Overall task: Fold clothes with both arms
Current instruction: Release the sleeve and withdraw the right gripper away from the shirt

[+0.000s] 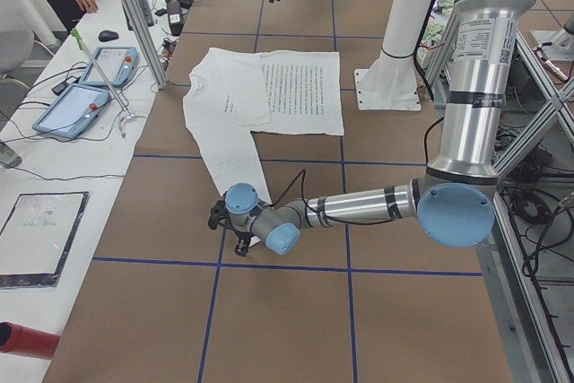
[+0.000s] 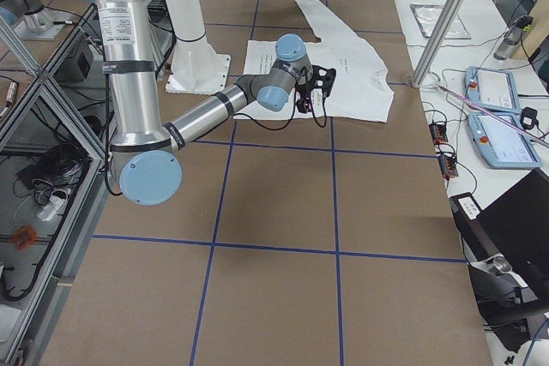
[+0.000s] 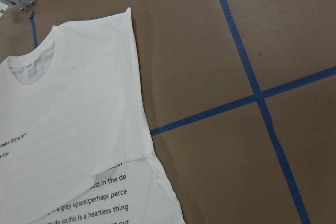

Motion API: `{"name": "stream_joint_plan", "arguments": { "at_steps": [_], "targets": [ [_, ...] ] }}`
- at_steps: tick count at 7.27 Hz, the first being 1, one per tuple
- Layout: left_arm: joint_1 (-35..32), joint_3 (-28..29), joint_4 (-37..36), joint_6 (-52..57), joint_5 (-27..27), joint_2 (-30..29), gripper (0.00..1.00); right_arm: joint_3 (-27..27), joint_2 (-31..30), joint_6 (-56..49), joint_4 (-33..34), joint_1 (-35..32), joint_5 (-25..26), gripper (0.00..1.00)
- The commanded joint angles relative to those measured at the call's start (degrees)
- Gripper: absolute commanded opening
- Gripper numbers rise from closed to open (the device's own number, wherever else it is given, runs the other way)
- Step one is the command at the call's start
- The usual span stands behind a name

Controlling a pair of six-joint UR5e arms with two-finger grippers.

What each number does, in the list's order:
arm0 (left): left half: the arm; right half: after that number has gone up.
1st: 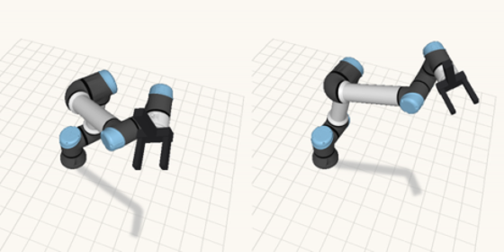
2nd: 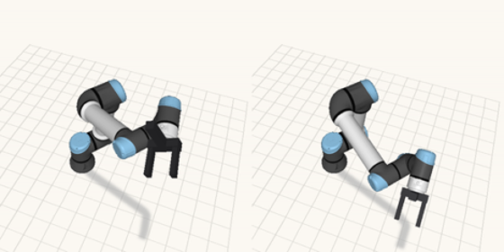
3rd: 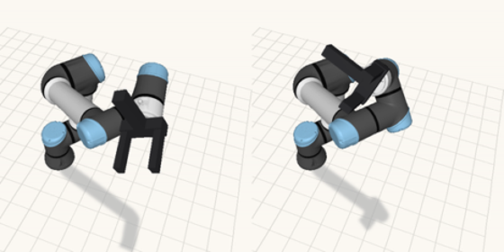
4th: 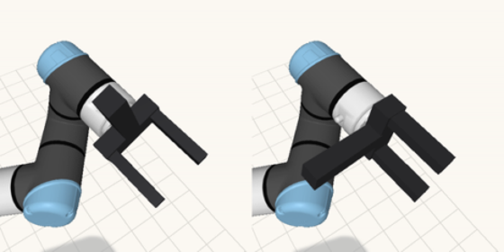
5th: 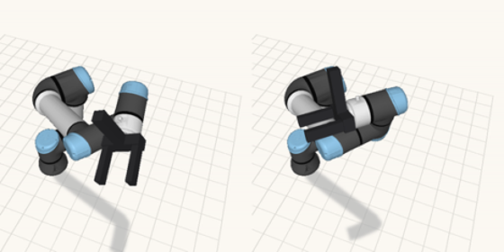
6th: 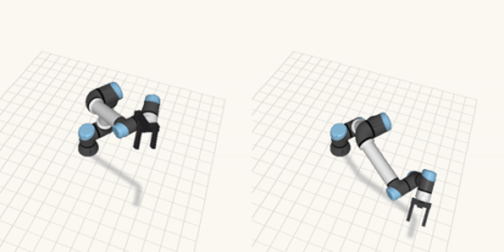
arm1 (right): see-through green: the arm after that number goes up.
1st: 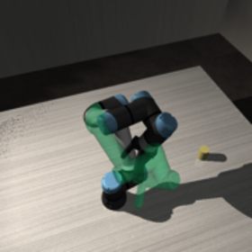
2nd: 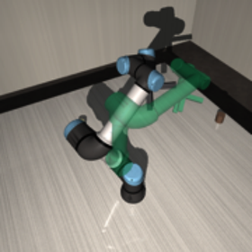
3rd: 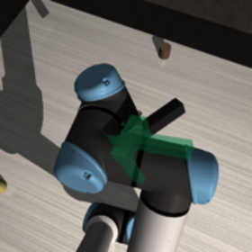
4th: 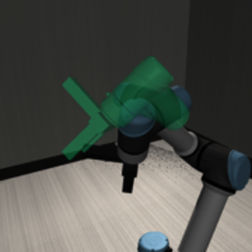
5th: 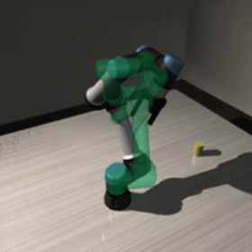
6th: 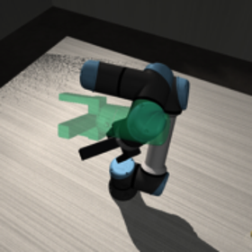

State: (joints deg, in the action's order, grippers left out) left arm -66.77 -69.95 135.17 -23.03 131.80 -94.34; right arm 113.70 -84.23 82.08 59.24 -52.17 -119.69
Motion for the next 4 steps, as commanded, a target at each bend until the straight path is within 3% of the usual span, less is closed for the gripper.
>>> {"name": "stream_joint_plan", "arguments": {
  "at_steps": [1,2,4],
  "targets": [
    [0.1,0.0,0.0,-0.1,0.0,-0.1,0.72,0.2,-0.1,0.0,0.0,-0.1,0.1,0.99],
    [0.1,0.1,0.0,-0.2,0.1,-0.1,0.61,0.1,-0.2,0.0,0.0,0.0,0.1,0.99],
    [0.2,0.1,-0.1,-0.2,0.0,-0.1,0.59,-0.1,-0.2,0.0,0.0,-0.1,0.1,0.99]
  ]
}}
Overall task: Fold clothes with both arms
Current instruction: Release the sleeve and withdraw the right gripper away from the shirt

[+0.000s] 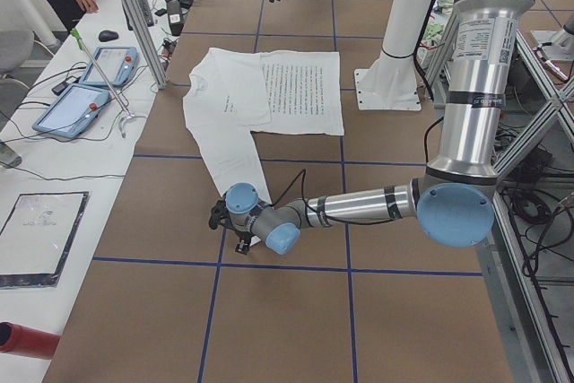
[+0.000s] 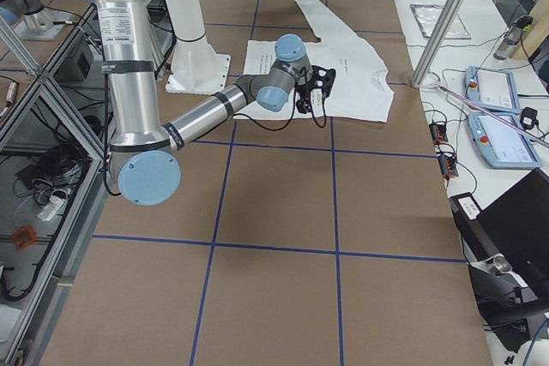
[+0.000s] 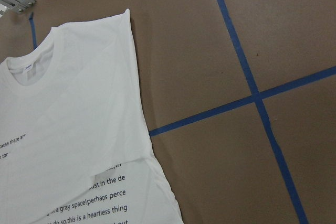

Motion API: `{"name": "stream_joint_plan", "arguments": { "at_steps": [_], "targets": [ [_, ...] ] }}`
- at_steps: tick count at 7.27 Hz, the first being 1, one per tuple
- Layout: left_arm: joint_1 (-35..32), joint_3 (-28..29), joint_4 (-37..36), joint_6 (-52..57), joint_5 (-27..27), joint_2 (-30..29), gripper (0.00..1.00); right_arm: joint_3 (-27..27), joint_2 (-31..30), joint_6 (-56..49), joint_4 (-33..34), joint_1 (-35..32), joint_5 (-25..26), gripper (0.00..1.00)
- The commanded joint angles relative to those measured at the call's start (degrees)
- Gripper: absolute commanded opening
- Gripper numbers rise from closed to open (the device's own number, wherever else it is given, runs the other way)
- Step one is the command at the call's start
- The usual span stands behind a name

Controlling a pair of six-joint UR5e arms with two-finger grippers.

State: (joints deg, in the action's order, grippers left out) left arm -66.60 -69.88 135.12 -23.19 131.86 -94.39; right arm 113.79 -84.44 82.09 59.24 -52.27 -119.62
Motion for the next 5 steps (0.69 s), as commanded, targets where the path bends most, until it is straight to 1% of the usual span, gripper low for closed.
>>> {"name": "stream_joint_plan", "arguments": {
  "at_steps": [1,2,3,5],
  "targets": [
    [0.1,0.1,0.0,0.0,0.0,0.0,0.59,-0.3,0.0,0.0,0.0,0.1,0.0,0.99],
    [0.1,0.1,0.0,0.0,0.0,0.0,0.49,-0.4,0.1,0.1,0.0,0.1,0.1,0.99],
    [0.1,0.1,0.0,0.1,0.0,0.0,0.42,-0.3,0.0,0.1,0.0,0.1,0.0,0.99],
    [0.1,0.2,0.0,0.0,0.0,0.2,0.24,-0.2,0.0,0.4,0.0,0.1,0.0,0.99]
  ]
}}
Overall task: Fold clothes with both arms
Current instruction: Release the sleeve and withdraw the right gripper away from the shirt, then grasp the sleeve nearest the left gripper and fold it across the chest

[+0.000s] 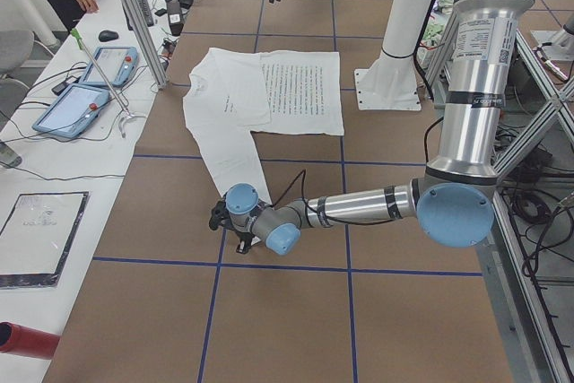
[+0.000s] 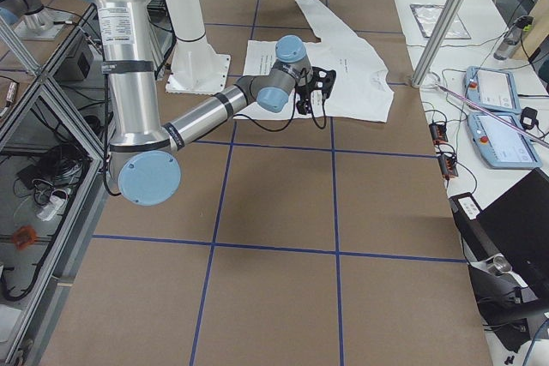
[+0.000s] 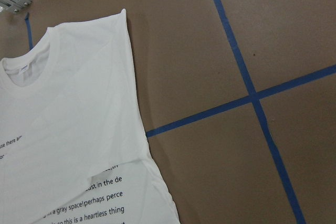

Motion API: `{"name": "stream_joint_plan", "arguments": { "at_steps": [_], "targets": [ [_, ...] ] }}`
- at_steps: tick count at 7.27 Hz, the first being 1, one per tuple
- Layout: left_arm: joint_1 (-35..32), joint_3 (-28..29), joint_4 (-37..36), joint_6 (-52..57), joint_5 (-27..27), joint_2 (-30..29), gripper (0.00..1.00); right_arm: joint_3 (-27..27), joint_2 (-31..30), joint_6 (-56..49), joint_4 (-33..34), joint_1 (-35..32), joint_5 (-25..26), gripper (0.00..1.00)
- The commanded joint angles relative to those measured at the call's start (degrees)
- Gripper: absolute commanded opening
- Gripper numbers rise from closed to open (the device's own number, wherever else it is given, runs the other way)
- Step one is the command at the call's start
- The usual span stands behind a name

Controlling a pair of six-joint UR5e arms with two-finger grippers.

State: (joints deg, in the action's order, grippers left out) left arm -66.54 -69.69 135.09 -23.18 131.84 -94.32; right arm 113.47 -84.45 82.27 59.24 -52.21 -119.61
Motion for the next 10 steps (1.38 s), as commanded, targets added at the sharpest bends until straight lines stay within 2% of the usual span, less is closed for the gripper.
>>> {"name": "stream_joint_plan", "arguments": {
  "at_steps": [1,2,3,5,7,8,9,10],
  "targets": [
    [0.0,0.1,0.0,-0.1,0.1,0.2,0.16,0.1,-0.1,0.3,0.0,0.0,0.0,0.99],
    [0.0,-0.4,0.0,-0.3,0.2,0.4,0.03,0.2,-0.1,0.4,0.0,0.0,0.0,0.99],
    [0.0,-0.4,0.0,-0.2,0.7,0.4,0.00,0.1,-0.2,0.4,0.0,0.0,0.0,0.99],
    [0.0,-6.0,-0.7,-3.2,10.0,0.2,0.00,0.2,-0.2,0.0,0.0,-0.2,-0.4,0.99],
    [0.3,-16.0,-0.5,-16.0,11.9,-0.4,0.00,0.4,-2.1,-0.4,-1.4,-1.0,-0.7,0.99],
    [1.7,-19.3,-0.4,-23.7,12.8,-3.4,0.00,0.3,-5.6,-2.4,-5.4,-1.6,-1.0,0.99],
    [5.2,-21.6,-0.5,-33.4,12.7,-8.7,0.00,-0.1,-8.3,-4.8,-7.6,-2.7,-2.4,0.99],
    [10.2,-21.5,-0.7,-43.6,12.0,-15.4,0.00,-0.1,-9.8,-5.7,-7.8,-4.1,-4.3,0.99]
  ]
}}
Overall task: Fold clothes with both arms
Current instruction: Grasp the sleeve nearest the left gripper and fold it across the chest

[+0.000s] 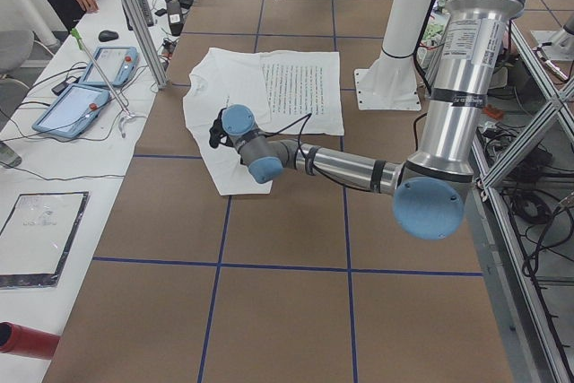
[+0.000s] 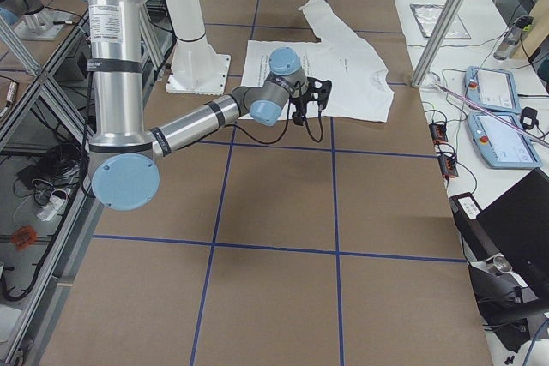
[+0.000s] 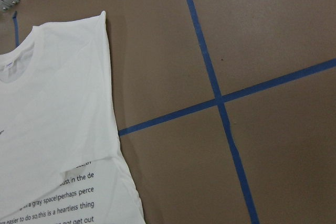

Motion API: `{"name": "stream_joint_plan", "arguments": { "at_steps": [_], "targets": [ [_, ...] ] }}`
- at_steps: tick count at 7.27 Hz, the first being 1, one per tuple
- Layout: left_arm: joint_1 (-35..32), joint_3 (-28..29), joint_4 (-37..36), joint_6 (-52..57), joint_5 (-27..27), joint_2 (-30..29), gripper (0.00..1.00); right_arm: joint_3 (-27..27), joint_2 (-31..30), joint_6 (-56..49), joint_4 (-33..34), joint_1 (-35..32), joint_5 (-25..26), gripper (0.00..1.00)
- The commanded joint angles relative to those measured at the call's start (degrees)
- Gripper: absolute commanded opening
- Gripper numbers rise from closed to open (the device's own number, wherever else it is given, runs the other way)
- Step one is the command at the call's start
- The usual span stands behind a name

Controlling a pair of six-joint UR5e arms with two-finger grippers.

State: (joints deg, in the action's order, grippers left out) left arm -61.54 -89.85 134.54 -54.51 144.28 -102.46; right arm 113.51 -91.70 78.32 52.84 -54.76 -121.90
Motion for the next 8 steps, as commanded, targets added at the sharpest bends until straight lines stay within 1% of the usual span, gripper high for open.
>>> {"name": "stream_joint_plan", "arguments": {
  "at_steps": [1,2,3,4,5,6,7,8],
  "targets": [
    [9.7,-0.9,-0.2,-20.2,-4.5,-13.5,0.00,-0.3,-4.1,-2.7,-2.6,-2.0,-2.2,0.99],
    [16.2,-0.9,-0.2,-27.8,-11.9,-18.5,0.00,-0.8,-4.8,-2.7,-3.6,-2.0,-2.2,0.99],
    [18.7,0.3,-0.3,-34.0,-16.5,-24.9,0.00,-1.7,-4.9,-2.7,-4.1,-2.2,-2.1,0.99],
    [21.0,2.7,-0.3,-37.0,-18.3,-29.5,0.00,-2.3,-4.8,-2.8,-4.2,-2.3,-2.0,0.99],
    [26.7,4.7,-0.3,-37.9,-26.9,-33.0,0.00,-3.0,-4.8,-2.8,-5.3,-2.5,-2.0,0.99],
    [30.2,9.1,-0.2,-38.0,-33.4,-36.9,0.00,-5.5,-4.8,-2.8,-8.4,-3.1,-2.1,0.99],
    [30.8,16.1,0.1,-37.9,-34.0,-41.6,0.00,-7.5,-4.7,-2.7,-11.1,-3.2,-2.2,0.99],
    [31.6,21.8,0.5,-37.9,-35.5,-46.0,0.00,-7.6,-4.7,-2.7,-11.3,-3.3,-2.2,0.99]
  ]
}}
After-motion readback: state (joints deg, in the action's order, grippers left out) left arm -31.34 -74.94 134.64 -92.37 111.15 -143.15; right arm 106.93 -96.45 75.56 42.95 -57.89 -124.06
